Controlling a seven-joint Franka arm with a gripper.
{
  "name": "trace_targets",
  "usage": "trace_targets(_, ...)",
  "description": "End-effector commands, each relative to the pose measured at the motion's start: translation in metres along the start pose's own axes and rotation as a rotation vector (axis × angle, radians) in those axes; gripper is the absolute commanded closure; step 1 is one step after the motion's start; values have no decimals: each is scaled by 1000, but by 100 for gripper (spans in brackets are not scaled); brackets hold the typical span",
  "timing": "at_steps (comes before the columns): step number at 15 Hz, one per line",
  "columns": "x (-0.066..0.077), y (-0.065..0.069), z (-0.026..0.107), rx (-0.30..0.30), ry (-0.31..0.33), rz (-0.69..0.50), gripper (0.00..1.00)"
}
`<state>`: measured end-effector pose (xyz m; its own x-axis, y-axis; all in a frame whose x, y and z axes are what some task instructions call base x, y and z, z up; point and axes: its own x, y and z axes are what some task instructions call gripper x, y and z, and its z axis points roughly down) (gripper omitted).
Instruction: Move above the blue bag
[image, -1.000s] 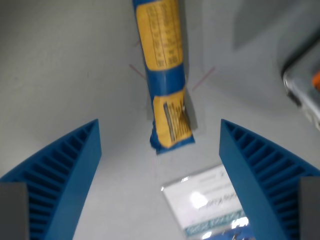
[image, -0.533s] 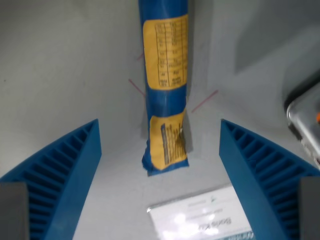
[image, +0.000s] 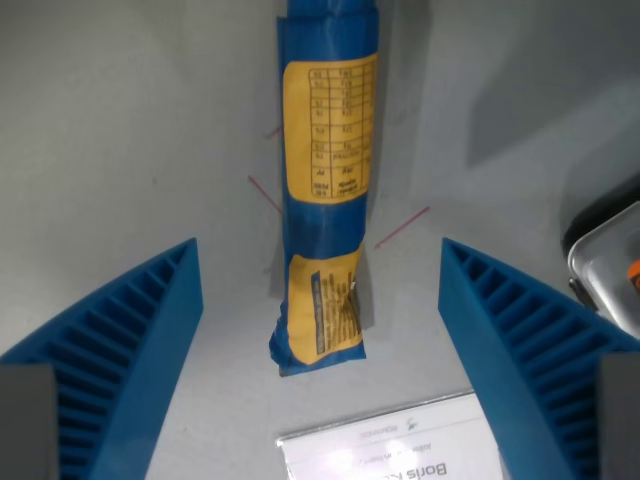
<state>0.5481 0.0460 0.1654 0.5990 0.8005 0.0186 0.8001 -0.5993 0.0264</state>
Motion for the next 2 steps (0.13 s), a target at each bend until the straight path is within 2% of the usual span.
trace_targets(1, 6, 5, 2, -6, -13, -41, 0)
trace_targets(2, 6, 5, 2, -6, -13, -41, 0)
